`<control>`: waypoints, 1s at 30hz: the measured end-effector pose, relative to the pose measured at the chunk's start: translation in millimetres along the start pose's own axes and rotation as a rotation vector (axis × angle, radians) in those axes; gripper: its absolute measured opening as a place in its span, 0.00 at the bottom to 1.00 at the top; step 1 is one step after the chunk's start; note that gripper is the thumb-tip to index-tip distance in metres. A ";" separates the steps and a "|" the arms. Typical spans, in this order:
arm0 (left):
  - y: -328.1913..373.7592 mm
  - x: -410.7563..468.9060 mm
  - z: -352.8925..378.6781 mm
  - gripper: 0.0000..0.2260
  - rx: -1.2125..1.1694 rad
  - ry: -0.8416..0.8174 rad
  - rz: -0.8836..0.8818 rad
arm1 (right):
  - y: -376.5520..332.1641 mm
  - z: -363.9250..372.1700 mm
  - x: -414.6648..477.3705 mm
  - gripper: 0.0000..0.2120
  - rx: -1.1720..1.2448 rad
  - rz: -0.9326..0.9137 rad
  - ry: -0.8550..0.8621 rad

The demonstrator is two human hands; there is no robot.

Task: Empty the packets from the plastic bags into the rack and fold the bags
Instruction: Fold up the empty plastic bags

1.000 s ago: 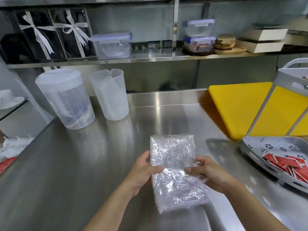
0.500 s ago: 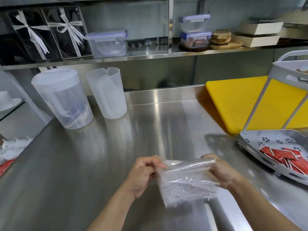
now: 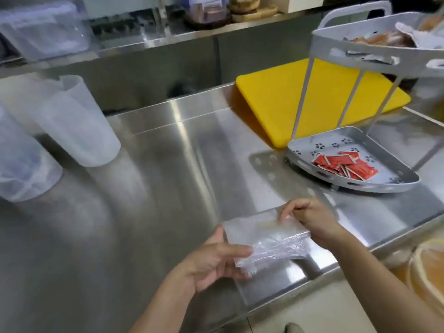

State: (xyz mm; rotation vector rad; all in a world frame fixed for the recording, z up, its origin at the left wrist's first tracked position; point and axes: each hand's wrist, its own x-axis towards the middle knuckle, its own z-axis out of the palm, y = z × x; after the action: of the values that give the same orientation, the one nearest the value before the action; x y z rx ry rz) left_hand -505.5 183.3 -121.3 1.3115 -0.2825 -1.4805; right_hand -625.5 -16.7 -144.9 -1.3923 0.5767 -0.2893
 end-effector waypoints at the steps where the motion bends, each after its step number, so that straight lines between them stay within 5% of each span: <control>1: -1.3 5.3 8.5 0.32 0.028 0.051 0.001 | 3.3 -8.4 -8.4 0.18 0.071 0.019 0.026; 4: -6.3 22.1 33.6 0.25 0.092 0.245 0.065 | 8.4 -36.8 -34.4 0.07 0.312 0.086 0.026; 7: -12.3 38.6 65.8 0.24 0.154 0.334 0.161 | 17.2 -72.0 -60.8 0.34 0.335 0.197 -0.026; 12: -29.4 65.6 148.9 0.18 0.212 0.354 0.252 | 9.9 -128.8 -107.6 0.44 0.161 0.203 0.032; 17: -54.2 104.5 233.7 0.19 0.293 0.221 0.200 | 25.5 -206.2 -162.8 0.40 0.211 0.146 0.316; 22: -78.1 144.5 316.8 0.17 0.306 0.061 0.106 | 34.0 -270.4 -227.6 0.22 0.198 0.034 0.591; 30: -110.4 195.1 415.7 0.11 0.428 -0.050 -0.030 | 62.7 -348.0 -277.1 0.28 0.314 0.145 0.864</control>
State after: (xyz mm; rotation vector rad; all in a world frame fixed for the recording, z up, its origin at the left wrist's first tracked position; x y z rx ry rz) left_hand -866.8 -118.0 -162.1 1.6211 -0.6420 -1.5319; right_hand -1052.3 -154.4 -172.2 -0.8703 1.2710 -0.8407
